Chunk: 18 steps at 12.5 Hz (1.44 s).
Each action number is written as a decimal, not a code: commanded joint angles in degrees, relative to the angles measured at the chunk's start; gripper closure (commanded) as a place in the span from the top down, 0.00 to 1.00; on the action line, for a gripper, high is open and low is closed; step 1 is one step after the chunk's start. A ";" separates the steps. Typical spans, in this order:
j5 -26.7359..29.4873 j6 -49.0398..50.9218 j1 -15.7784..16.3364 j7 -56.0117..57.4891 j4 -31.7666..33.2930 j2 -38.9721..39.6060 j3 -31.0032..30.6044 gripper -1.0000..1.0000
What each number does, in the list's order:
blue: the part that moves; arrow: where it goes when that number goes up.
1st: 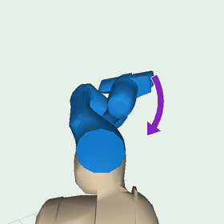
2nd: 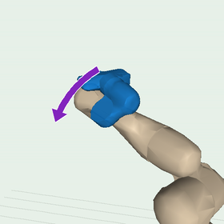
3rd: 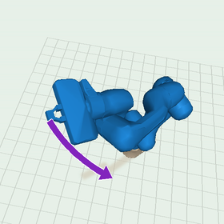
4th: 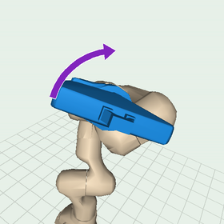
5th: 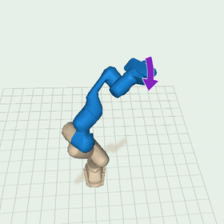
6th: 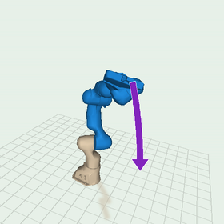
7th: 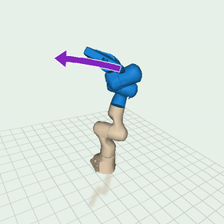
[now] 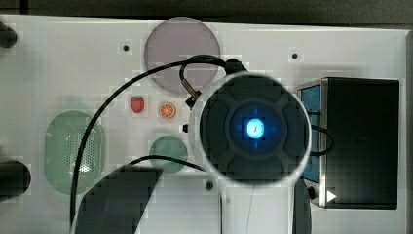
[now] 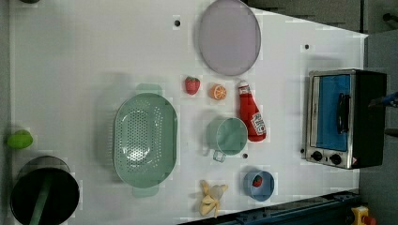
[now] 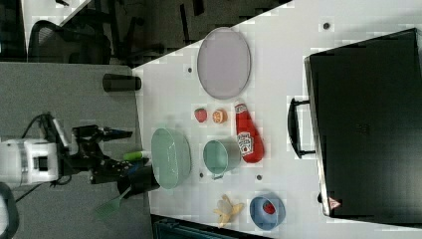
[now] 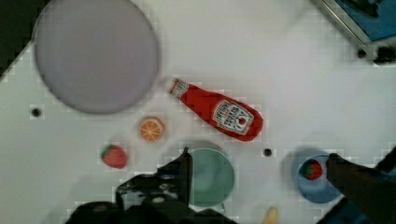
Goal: Pick Ketchup from the table and place it in strainer.
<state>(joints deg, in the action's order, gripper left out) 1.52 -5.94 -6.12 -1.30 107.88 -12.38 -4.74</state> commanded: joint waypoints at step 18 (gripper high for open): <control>-0.84 -42.46 -0.88 55.72 31.55 16.19 -2.65 1.00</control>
<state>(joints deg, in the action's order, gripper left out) 0.82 -46.52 -6.96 49.46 139.77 2.52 -7.46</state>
